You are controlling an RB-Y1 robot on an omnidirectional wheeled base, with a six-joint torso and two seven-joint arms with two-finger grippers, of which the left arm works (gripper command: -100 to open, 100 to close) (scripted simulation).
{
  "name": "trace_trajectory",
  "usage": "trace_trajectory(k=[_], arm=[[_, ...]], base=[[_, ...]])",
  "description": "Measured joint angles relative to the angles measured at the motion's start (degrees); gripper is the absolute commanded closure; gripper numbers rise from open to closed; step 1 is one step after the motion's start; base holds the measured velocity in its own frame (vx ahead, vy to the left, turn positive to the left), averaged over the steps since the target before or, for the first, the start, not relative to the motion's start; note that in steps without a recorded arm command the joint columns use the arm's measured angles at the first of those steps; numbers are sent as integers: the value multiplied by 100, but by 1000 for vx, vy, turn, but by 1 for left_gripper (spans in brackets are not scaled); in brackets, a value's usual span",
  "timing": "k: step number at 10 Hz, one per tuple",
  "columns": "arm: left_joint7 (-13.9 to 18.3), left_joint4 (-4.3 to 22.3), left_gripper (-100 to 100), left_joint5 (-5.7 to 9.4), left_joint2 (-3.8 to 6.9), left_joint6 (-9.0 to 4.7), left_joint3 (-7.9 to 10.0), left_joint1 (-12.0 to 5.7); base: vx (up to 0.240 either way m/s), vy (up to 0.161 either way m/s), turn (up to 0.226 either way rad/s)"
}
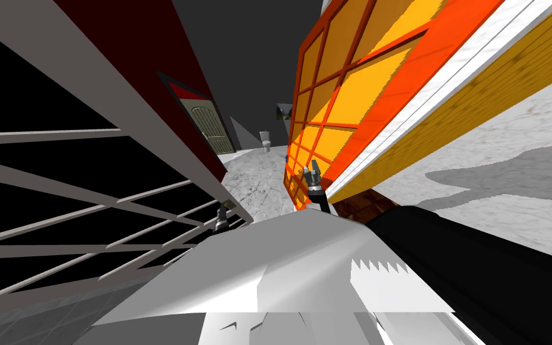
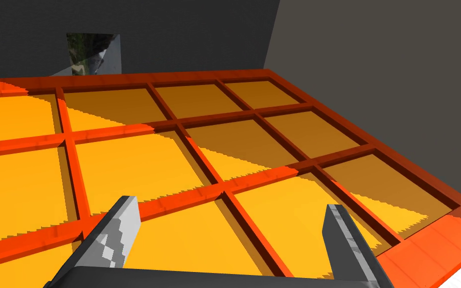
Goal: Push the door open
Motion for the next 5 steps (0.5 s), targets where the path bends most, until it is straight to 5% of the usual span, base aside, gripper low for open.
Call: trace_trajectory(k=[5], arm=[[631,-65,-100,97,-74,51,28,-9]], base=[[-37,2,-20]])
